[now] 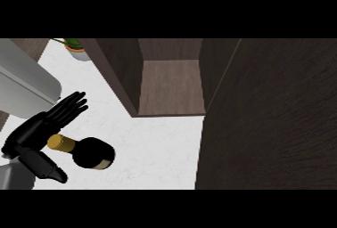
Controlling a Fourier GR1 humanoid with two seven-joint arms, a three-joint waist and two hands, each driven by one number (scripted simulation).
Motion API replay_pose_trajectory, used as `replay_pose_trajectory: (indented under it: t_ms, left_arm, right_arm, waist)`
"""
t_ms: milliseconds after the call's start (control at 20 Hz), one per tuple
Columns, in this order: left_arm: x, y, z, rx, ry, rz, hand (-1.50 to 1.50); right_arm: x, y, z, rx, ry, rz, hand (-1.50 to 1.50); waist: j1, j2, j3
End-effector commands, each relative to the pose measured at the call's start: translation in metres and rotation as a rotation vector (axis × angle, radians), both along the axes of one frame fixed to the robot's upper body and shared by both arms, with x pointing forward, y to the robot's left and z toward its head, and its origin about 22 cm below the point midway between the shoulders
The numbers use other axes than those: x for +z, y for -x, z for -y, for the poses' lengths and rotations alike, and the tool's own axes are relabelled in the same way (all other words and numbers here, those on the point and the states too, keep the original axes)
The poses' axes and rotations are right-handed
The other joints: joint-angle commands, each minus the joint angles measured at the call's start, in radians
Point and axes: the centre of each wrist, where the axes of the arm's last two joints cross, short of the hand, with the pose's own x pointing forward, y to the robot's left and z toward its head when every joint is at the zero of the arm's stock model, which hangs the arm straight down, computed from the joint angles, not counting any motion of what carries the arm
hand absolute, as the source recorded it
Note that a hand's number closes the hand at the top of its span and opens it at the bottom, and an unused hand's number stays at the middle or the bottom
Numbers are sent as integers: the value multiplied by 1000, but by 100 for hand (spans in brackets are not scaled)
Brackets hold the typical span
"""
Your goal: Pick up the wine, place it into the cabinet and close the cabinet
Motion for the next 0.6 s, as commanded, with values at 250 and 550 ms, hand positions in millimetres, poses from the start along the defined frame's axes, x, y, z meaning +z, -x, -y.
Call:
replay_pose_trajectory:
  t_ms: [250,550]
  left_arm:
    - [-46,-11,8,-23,-22,-40,-150]
    - [-77,4,-10,-40,-9,-70,-150]
  right_arm:
    - [35,46,16,11,-52,80,-150]
    - [35,48,16,36,-26,91,-150]
  waist:
    - [-1,1,0]
    - [-1,1,-1]
